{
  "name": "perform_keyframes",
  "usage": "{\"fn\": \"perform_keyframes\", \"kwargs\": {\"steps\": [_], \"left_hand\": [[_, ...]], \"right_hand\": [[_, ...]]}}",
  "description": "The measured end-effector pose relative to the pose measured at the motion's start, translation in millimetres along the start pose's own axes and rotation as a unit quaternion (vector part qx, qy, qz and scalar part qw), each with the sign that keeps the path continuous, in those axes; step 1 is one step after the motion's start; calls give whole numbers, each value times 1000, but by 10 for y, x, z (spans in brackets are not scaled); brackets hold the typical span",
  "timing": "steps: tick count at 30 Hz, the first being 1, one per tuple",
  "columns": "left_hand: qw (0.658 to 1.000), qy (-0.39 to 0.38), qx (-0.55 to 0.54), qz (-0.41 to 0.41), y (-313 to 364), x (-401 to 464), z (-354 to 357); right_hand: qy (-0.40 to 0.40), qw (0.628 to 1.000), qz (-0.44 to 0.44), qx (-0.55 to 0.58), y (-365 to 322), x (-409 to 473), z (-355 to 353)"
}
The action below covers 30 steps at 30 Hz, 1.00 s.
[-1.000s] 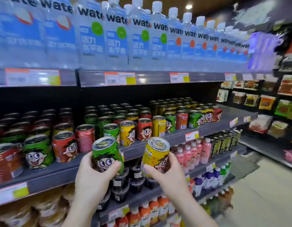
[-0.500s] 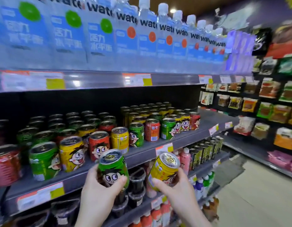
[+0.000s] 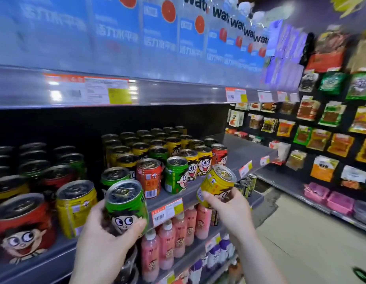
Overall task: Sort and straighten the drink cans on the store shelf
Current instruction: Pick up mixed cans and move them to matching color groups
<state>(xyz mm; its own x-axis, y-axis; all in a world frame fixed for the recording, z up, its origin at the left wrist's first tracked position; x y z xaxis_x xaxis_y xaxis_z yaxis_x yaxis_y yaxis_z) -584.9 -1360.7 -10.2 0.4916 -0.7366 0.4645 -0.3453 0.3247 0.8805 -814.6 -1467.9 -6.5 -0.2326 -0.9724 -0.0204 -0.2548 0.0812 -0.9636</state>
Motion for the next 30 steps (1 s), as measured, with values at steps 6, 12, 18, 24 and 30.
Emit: {"fn": "perform_keyframes", "kwargs": {"steps": [6,12,18,24,30], "left_hand": [[998,37,43,-4,-20,-8,345],[995,90,32,-8,63,-14,786],[990,132,56,-13,86,-125,970],[984,164,70,-20,158,-230,1043],[979,179,99,-22,190,-331,1025]], "right_hand": [[-21,998,-34,-47,-41,517,11],[-19,991,-70,-116,-124,1027,31],[-75,989,-92,-93,-83,1189,234],[-80,982,-147,-90,-90,1236,335],[-40,974,-209,-82,-48,1140,362]]}}
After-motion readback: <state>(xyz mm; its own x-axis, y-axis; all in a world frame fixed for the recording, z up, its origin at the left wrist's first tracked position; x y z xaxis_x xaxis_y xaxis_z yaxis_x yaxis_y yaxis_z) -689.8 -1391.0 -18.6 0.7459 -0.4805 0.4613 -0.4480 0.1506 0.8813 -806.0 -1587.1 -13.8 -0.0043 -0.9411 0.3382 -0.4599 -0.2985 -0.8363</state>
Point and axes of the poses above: each hand's wrist, its own x-axis towards the middle knuckle, its own z-axis out of the palm, y = z × x, the point moved 1 cm from there along x, towards the middle knuckle, and after that the axes turned 15 degrees about z, right-handed, at the moved point
